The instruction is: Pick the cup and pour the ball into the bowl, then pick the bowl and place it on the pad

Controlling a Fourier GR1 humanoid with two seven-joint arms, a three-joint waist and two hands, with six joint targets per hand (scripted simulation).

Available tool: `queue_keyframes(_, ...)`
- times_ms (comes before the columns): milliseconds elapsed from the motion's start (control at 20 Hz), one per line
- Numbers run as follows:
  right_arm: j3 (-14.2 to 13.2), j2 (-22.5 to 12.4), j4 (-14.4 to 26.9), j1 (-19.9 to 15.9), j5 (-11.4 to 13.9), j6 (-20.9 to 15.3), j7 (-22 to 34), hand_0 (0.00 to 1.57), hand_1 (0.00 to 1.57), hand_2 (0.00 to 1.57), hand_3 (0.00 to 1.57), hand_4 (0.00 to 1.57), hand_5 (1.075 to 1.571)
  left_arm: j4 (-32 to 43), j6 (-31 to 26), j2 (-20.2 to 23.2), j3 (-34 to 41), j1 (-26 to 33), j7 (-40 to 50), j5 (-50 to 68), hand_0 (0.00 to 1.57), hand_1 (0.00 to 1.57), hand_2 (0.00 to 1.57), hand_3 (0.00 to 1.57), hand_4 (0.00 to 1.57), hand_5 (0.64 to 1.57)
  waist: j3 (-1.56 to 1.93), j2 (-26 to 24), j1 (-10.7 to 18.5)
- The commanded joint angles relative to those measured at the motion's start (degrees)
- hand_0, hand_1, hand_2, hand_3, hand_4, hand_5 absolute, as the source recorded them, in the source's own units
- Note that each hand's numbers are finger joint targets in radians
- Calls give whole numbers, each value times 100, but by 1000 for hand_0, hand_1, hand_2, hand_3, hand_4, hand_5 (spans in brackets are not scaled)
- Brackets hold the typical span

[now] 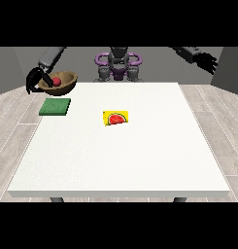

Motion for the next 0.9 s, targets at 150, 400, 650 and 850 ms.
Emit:
queue_keyframes(150, -372, -72, 144, 3, -237, -61, -596, 1571, 1571, 1571, 0, 793, 1567, 748, -1010, 1053, 839, -45, -402, 662, 0, 0, 0, 0, 1226, 1566, -2, 544, 101)
queue_keyframes(400, -771, -214, 517, -82, -466, -235, -629, 1571, 1571, 1571, 252, 544, 1561, 717, -853, 1029, 858, -31, -550, 611, 0, 0, 0, 0, 1185, 1559, 5, 647, 62)
queue_keyframes(650, -701, -508, 1165, -298, -253, -196, -594, 850, 850, 880, 1102, 0, 1513, 298, -854, 1156, 759, -216, 25, 785, 0, 0, 0, 0, 1175, 1551, 7, 637, 254)
queue_keyframes(850, -547, -501, 962, -526, -263, -12, -318, 0, 0, 425, 649, 0, 1460, 897, -1094, 1211, 798, -92, -492, 671, 0, 0, 0, 0, 1180, 1551, -1, 679, 189)
